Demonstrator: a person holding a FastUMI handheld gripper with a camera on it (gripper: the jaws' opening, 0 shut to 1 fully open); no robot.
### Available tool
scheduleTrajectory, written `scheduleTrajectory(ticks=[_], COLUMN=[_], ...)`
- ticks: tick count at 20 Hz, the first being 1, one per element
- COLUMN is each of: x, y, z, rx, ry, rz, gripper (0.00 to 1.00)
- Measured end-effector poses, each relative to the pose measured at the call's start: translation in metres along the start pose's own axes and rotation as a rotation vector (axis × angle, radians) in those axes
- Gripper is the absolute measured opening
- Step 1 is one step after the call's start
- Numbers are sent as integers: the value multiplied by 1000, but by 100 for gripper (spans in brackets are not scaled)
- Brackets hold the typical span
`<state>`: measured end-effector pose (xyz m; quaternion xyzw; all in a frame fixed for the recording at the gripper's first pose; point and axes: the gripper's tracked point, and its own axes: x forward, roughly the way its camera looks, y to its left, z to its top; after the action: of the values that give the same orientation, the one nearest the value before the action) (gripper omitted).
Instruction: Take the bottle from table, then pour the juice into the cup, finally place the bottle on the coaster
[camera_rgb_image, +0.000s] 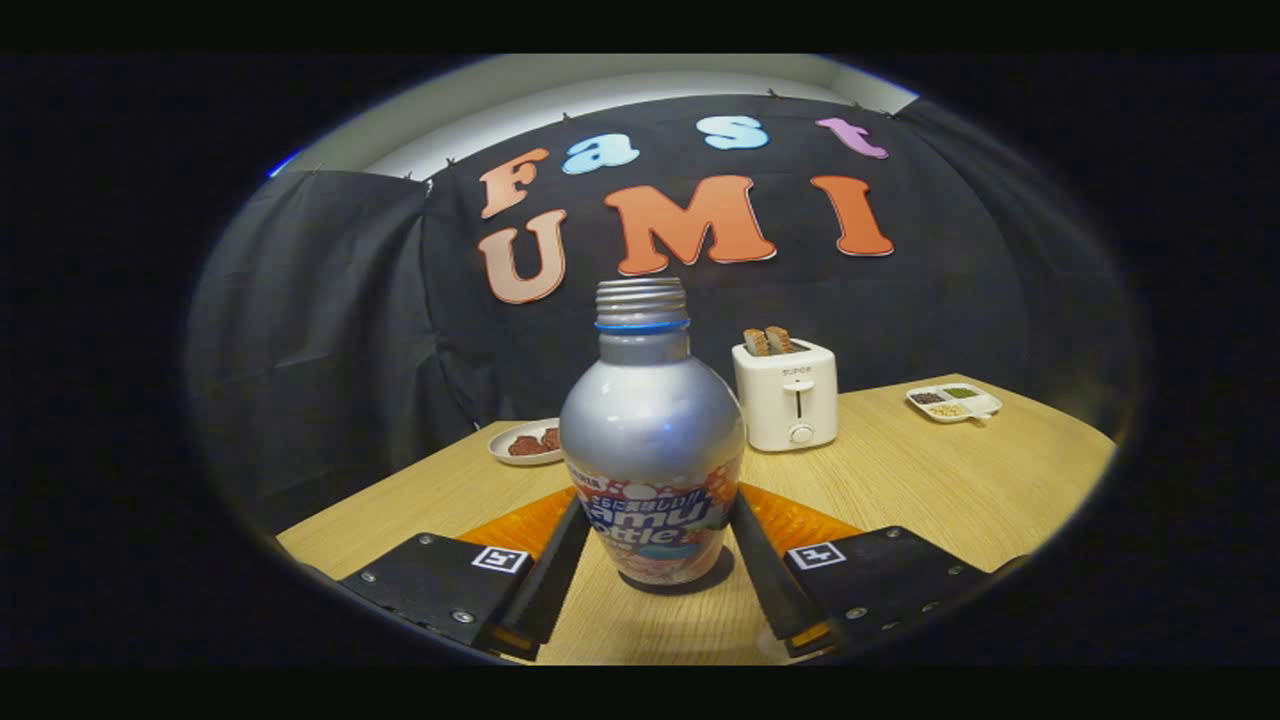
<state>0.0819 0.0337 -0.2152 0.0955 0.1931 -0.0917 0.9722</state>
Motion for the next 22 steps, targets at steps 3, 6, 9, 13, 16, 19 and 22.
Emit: scheduleTrajectory(ticks=[3, 6, 9, 13, 16, 19, 22], x=[15, 29, 37, 43, 47, 48, 45], y=[-3, -6, -9, -7, -7, -5, -2], z=[-11, -25, -32, -44, -50, -52, -54], rx=[-37, -38, -45, -89, -98, -111, -143], ry=[19, 57, 71, 92, 101, 99, 102], rz=[-18, -31, -47, -51, -54, -51, -51], gripper=[79, 79, 79, 79, 80, 79, 80])
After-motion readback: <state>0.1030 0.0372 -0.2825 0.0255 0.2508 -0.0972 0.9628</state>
